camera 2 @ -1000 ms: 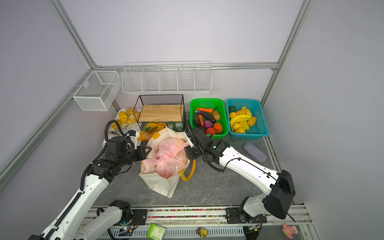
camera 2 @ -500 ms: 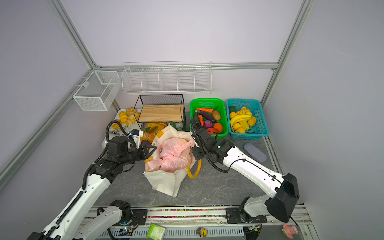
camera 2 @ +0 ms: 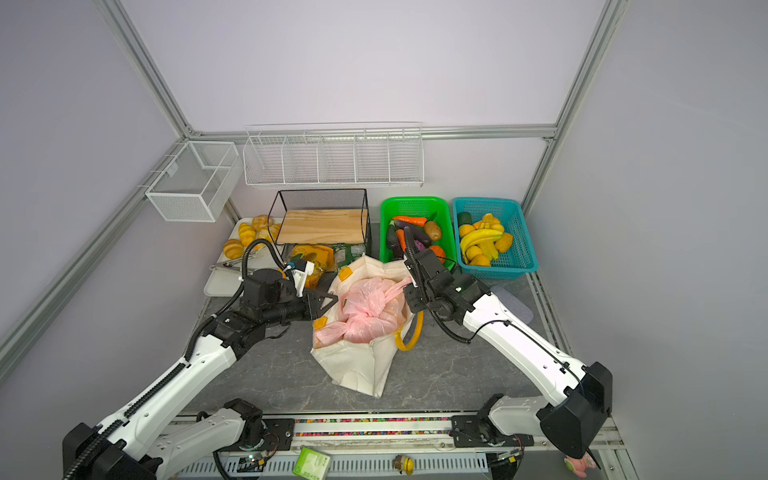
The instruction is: Place the mixed food into the grocery bags and tie them
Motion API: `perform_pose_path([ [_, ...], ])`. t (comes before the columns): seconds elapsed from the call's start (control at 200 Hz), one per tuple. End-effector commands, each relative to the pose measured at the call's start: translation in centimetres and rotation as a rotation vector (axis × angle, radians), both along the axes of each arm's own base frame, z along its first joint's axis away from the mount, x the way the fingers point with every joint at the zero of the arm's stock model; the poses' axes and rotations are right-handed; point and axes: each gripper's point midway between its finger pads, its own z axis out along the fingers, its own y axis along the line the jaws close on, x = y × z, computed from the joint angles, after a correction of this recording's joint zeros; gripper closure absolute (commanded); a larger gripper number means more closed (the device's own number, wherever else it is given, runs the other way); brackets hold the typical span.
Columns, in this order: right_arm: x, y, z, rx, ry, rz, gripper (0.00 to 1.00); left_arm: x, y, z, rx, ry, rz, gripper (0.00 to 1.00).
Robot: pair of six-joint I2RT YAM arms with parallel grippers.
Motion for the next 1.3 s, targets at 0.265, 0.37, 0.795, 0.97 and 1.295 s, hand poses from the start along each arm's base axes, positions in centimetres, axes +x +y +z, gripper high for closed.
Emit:
perform_pose_path([
  [0.265,1.6,-3.4,9.3,0.036,-0.34,-0.075,0.1,2.0,7.2,8.4,0.172,-0.389,0.315,0.3],
  [0.37,3.3,-7.2,10.1,0.013,-0.431,-0.215,0.11,3.6,10.9,9.8,0.198,-0.477,0.537,0.24],
  [0.795,8.5,-18.4,-0.3,-0.037,-0.429,-0.566,0.11,9.2,23.8,1.3,0.469,-0.572,1.069,0.01],
  [0.97,9.0,-18.5,-7.3,-0.103,-0.414,-0.502,0.11,11.5,24.0,-3.6,0.578,-0.563,0.98,0.01],
  [1.295,11.3,-19.6,-11.8,-0.107,-0.462,-0.484,0.11,13.6,23.1,-6.7,0.594,-0.535,0.811,0.01],
])
